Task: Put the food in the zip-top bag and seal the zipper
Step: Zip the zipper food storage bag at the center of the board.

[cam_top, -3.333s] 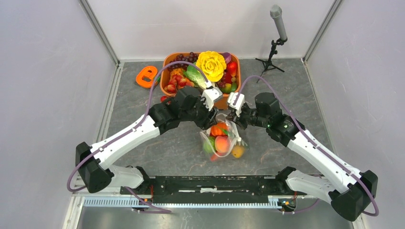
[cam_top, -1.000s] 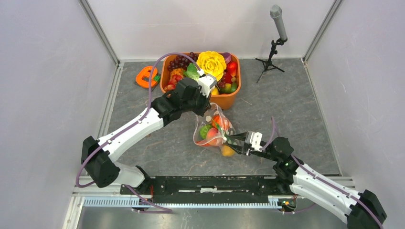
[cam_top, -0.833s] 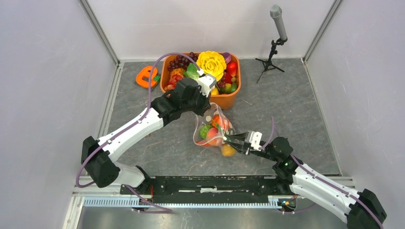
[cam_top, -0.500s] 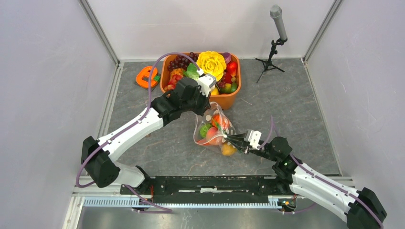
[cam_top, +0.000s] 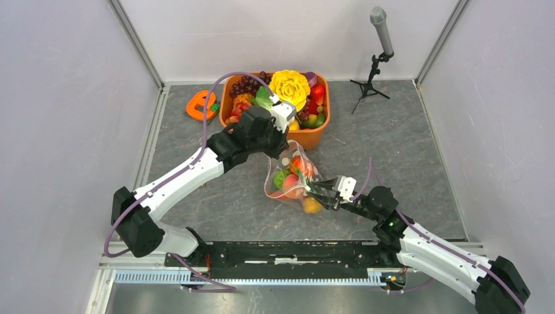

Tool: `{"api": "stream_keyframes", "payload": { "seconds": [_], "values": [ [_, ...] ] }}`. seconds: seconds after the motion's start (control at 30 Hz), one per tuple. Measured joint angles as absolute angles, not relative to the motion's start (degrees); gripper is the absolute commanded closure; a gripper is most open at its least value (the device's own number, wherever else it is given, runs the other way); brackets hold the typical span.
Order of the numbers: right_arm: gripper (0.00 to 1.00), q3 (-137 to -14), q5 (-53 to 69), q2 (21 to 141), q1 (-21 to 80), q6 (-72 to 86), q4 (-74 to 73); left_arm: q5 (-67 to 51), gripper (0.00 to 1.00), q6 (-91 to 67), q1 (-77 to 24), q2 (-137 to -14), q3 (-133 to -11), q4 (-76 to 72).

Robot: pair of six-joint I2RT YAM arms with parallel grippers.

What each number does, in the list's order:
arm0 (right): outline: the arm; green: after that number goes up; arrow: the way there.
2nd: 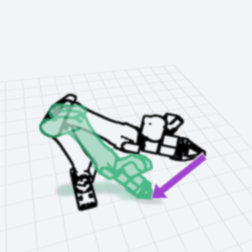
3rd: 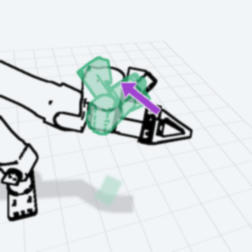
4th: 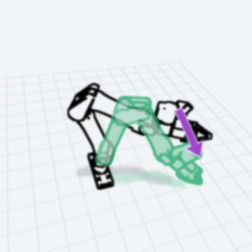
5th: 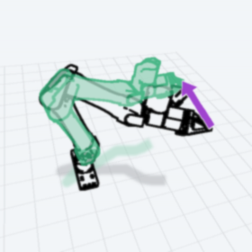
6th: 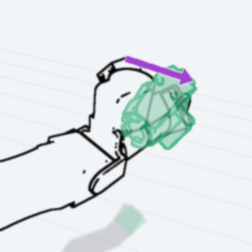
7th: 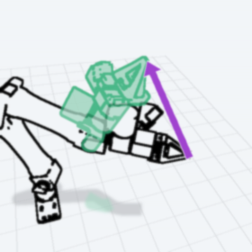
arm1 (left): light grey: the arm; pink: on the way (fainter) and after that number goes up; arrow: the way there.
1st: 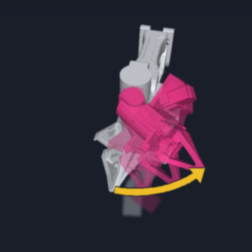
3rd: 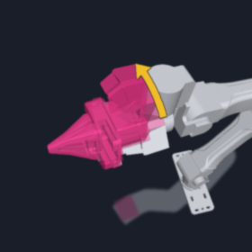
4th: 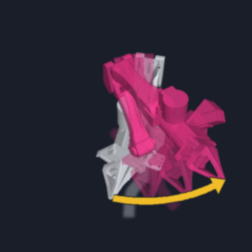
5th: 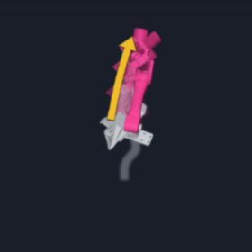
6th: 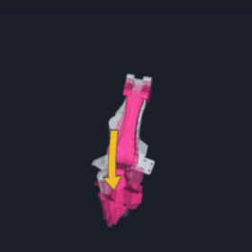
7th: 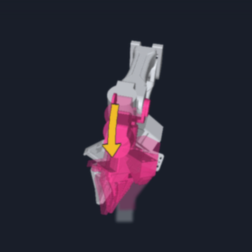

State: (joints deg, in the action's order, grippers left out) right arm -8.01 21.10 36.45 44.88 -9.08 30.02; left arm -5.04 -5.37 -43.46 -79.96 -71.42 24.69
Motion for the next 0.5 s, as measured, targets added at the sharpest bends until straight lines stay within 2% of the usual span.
{"api": "stream_keyframes", "payload": {
  "seconds": [0.03,0.2,0.27,0.33,0.4,0.5],
  "values": [
    [0.67,-8.05,21.1,36.45,44.88,-9.13,29.89,-5.04,0.98,-5.37,-43.46,-79.96,-71.42,24.69],
    [0.76,-8.12,21.15,36.42,44.88,-9.21,29.61,-5.04,0.98,-5.39,-43.46,-79.96,-71.42,24.69],
    [0.89,-8.14,21.17,36.42,44.88,-9.23,29.5,-5.04,0.98,-5.39,-43.46,-79.94,-71.42,24.67],
    [0.91,-8.14,21.17,36.32,44.88,-9.37,29.5,-5.04,0.98,-5.39,-43.46,-79.94,-71.42,24.67],
    [1.0,-8.14,21.34,36.14,44.88,-9.23,29.47,-5.04,0.98,-5.39,-43.46,-79.94,-71.42,24.6],
    [1.0,-8.19,21.41,35.97,44.88,-9.26,29.43,-5.04,0.98,-5.41,-43.46,-79.94,-71.42,24.36]
  ]
}}
